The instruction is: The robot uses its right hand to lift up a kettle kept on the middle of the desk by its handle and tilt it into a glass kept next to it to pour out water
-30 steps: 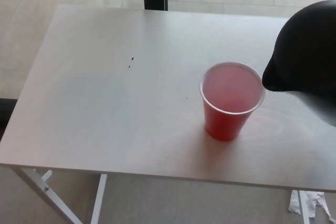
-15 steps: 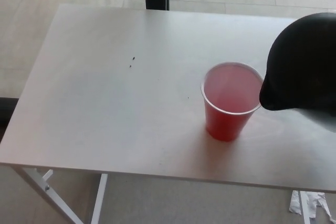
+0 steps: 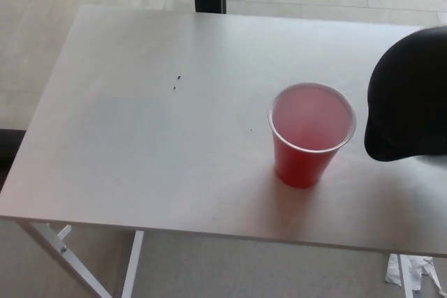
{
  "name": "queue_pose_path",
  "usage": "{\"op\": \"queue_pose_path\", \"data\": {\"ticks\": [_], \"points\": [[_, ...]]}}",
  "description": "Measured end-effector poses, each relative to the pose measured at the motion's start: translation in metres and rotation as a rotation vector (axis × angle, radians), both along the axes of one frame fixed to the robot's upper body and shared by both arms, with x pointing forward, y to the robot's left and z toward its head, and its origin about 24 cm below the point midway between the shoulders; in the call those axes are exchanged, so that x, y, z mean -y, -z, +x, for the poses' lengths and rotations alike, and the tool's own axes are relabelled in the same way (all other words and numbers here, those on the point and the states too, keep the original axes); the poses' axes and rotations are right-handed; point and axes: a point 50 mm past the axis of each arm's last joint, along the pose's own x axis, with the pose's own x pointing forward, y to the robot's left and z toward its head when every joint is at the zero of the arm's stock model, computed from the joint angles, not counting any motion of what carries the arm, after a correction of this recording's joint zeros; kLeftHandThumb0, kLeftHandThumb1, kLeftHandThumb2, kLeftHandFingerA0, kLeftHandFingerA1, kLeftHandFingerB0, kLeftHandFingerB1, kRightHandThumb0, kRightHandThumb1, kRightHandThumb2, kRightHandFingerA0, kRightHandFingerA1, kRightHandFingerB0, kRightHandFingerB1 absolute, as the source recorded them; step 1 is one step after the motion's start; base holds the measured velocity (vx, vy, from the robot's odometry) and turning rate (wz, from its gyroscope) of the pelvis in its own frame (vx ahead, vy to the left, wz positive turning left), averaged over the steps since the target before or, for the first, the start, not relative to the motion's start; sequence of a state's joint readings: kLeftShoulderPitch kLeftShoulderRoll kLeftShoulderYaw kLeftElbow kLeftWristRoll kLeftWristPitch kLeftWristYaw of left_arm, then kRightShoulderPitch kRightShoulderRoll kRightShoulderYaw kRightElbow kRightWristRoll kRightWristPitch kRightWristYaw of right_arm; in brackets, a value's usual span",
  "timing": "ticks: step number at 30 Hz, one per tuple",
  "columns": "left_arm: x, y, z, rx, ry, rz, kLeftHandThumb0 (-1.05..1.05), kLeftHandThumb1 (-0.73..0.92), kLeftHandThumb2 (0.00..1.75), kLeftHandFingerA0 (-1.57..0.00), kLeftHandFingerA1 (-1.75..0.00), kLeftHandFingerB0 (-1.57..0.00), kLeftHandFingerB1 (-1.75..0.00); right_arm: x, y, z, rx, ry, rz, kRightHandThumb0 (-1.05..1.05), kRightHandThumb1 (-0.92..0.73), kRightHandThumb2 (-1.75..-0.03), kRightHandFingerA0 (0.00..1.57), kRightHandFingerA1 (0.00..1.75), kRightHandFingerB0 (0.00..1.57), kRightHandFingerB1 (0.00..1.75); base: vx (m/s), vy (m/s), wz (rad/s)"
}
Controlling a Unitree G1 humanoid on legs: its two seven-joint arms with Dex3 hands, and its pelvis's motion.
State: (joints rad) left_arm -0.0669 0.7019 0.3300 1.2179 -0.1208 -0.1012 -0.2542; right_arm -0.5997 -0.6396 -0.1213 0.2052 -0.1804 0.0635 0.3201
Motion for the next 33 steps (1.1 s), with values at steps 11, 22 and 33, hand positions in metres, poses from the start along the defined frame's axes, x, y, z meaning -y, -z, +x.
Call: {"op": "queue_pose_path", "data": {"ticks": [11,22,33], "points": [[0.000,0.001,-0.001,-0.006,0.002,0.001,-0.67,0.81,0.64,-0.72,-0.60,-0.51,-0.54,-0.007,-0.004,-0.001,0.001,0.067,-0.019,-0.11,-0.37,-1.36,0.81,1.75,0.74,1.58,0.00,0.000,0.00],[0.000,0.001,-0.002,-0.008,0.000,0.002,-0.62,0.82,0.65,-0.70,-0.56,-0.49,-0.51,-0.024,0.005,0.008,-0.045,0.080,0.004,-0.12,-0.39,-1.24,0.83,1.75,0.77,1.46,0.00,0.000,0.00],[0.000,0.001,-0.002,-0.015,0.005,0.005,-0.64,0.81,0.64,-0.72,-0.59,-0.53,-0.54,-0.028,0.005,0.015,-0.075,0.140,0.002,-0.17,-0.37,-1.32,0.88,1.75,0.81,1.60,0.00,0.000,0.00]]}}
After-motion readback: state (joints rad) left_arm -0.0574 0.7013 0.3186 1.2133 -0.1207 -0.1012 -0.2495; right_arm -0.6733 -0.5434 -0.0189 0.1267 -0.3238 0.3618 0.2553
